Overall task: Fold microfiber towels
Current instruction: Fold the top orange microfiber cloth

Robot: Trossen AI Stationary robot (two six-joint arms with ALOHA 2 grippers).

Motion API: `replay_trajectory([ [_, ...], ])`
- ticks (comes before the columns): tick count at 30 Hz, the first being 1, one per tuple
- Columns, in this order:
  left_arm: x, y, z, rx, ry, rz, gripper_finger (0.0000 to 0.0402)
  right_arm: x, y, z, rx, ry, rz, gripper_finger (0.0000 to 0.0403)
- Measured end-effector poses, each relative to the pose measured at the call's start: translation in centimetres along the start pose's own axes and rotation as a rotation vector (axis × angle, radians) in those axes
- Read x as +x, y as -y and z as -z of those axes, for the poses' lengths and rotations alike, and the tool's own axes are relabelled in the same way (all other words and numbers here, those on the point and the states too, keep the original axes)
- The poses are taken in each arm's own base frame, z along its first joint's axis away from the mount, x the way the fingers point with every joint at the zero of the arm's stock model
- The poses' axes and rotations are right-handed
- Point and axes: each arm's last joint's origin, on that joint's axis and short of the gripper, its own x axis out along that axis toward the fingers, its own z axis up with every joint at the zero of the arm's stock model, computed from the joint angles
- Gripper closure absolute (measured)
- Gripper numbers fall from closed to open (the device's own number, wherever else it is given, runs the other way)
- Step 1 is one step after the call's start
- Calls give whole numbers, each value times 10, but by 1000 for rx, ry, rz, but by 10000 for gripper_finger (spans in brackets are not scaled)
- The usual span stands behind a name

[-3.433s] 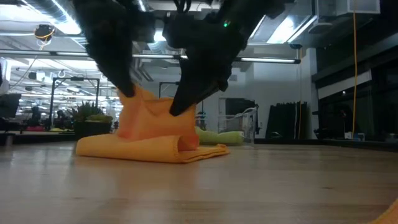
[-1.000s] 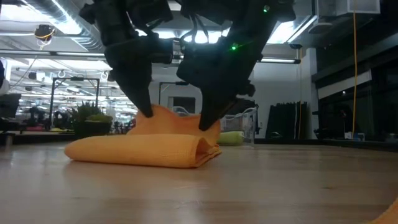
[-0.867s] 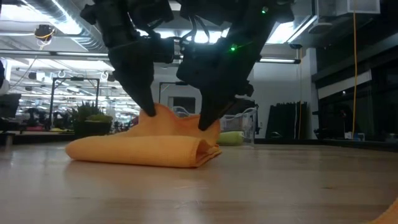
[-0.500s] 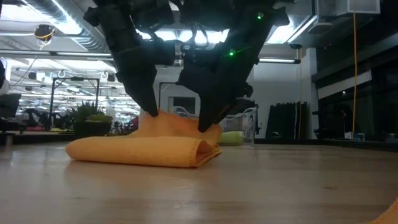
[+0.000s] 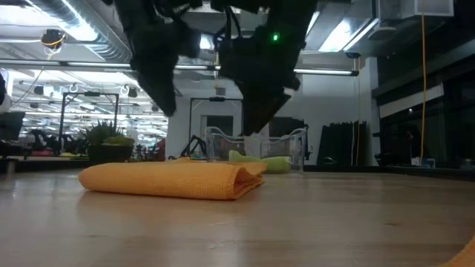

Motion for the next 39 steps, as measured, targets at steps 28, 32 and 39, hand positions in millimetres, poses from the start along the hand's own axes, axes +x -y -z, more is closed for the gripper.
replay_trajectory([
  [28, -102, 67, 102, -40, 166, -6, 253, -10, -90, 48, -258, 269, -417, 248],
  [32, -69, 90, 110, 29, 211, 67, 253, -6, -97, 65, -294, 292, -401, 248],
  [39, -5, 113, 113, 251, 320, 0, 253, -6, -101, 72, -314, 334, -366, 248],
])
